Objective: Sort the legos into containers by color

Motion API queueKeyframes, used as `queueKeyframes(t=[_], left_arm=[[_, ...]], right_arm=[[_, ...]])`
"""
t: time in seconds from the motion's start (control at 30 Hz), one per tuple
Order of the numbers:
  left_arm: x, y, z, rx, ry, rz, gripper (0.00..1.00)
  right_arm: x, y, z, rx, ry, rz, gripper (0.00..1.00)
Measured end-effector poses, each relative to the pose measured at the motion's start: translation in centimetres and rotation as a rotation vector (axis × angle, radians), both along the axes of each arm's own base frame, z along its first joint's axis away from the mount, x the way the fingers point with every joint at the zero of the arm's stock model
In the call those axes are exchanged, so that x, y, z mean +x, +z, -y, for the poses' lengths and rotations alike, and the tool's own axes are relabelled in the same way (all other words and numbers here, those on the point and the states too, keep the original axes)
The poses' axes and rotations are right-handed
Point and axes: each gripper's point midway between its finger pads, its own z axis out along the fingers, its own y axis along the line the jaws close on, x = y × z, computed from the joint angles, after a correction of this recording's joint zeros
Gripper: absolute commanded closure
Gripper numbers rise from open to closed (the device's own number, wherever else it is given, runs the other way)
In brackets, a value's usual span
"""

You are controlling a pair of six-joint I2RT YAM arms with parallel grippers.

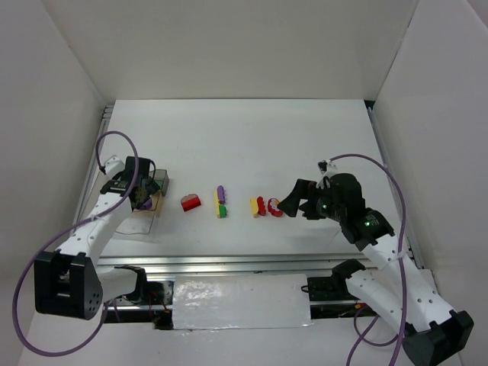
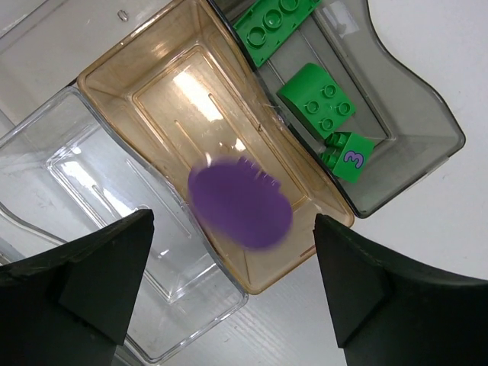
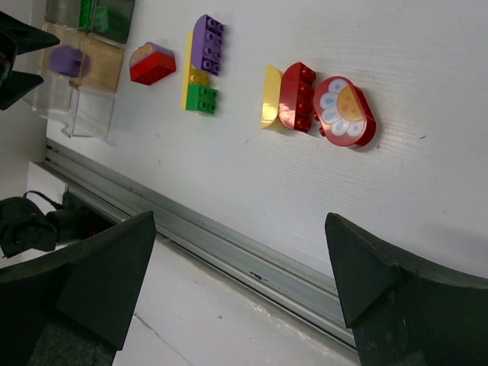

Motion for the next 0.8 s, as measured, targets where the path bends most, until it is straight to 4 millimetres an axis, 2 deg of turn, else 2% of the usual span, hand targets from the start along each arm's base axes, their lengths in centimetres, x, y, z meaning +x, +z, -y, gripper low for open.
queueKeyframes(t=[0.2,0.33,0.4,0.5,0.63,0.8], left_arm=[[-0.1,0.0,0.0,-0.008,0.017,0.006,0.01],[-0.3,0.6,0.2,-0.022,0.011,0.025,0.00],[-0.3,1.5,0.6,-0.041,-0.014,0.059,0.00],[-0.3,3.1,1.8,-0.082,-0.093,0.112,0.00],[0.0,5.0,3.5,-0.123,-0.214,0.128,0.01],[-0.3,7.9,5.0,-0.137,-0.362,0.170,0.01]], right_arm=[[0.1,0.0,-0.5,0.004,0.016,0.000,0.01],[0.0,-0.4,-1.9,0.001,0.048,-0.016,0.00],[-0.3,-1.2,-3.4,-0.030,0.085,-0.042,0.00],[-0.7,-1.9,-6.9,-0.123,0.143,-0.067,0.00],[1.0,-2.8,-12.4,-0.242,0.156,-0.061,0.02],[3.5,-6.4,-16.7,-0.382,0.128,-0.072,0.10]])
